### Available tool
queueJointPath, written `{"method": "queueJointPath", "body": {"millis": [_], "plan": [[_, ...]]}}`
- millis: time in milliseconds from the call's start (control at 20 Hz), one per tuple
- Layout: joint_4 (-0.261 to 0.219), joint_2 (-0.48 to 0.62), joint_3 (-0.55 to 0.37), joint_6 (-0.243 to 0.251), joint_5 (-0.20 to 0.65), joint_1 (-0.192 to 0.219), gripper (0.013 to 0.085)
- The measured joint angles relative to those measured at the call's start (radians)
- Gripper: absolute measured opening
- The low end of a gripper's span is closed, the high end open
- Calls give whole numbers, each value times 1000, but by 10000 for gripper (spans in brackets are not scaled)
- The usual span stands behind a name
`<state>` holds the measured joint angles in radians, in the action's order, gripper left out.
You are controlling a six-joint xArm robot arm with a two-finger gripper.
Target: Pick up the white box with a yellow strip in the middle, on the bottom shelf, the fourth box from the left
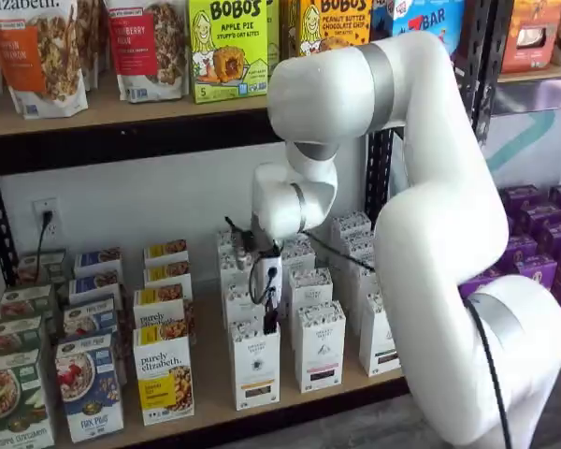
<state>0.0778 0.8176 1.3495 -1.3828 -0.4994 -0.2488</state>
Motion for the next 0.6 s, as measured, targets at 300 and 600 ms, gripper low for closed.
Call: {"method": "queueJointPath", "body": {"millis": [300,600], "plan": [[10,23,42,0,-63,-7,850],[23,47,49,-13,-3,-7,850]]}}
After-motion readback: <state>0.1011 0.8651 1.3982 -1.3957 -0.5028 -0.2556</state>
